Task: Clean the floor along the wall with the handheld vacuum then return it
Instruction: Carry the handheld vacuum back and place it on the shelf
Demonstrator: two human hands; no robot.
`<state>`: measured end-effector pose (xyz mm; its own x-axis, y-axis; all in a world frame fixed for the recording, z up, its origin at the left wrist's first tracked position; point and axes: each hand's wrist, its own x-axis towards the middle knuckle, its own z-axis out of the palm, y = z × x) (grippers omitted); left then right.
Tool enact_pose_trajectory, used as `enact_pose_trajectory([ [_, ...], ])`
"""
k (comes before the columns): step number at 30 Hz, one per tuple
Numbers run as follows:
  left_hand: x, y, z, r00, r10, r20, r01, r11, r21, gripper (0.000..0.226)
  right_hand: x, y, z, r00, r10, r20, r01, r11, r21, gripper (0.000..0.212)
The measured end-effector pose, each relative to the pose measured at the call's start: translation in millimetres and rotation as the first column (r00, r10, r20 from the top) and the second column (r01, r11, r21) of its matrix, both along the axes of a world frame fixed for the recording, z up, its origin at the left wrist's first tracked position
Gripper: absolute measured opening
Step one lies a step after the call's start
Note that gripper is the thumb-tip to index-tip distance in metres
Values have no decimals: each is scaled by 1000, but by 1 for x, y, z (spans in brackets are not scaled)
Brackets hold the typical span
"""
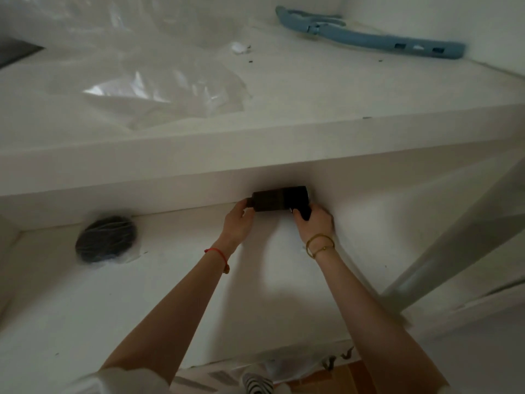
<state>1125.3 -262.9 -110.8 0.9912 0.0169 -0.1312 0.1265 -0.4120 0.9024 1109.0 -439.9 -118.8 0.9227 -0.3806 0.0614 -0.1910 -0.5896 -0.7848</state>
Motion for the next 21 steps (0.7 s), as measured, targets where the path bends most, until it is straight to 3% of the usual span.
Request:
enact_pose_trajectory([
  [6,10,1,-15,1000,11,4,-11,1000,-12,40,10,1,-8,999,-1,-46,-5,992,-126,42],
  [16,13,-1,-16,997,38,-64,-47,987,-156,42,13,3,-10,998,-6,-62,-13,954,-299,45],
  [21,14,1,-19,997,12,-75,-23,989,-145,42,13,1,-9,995,1,-99,-24,972,-232,45],
])
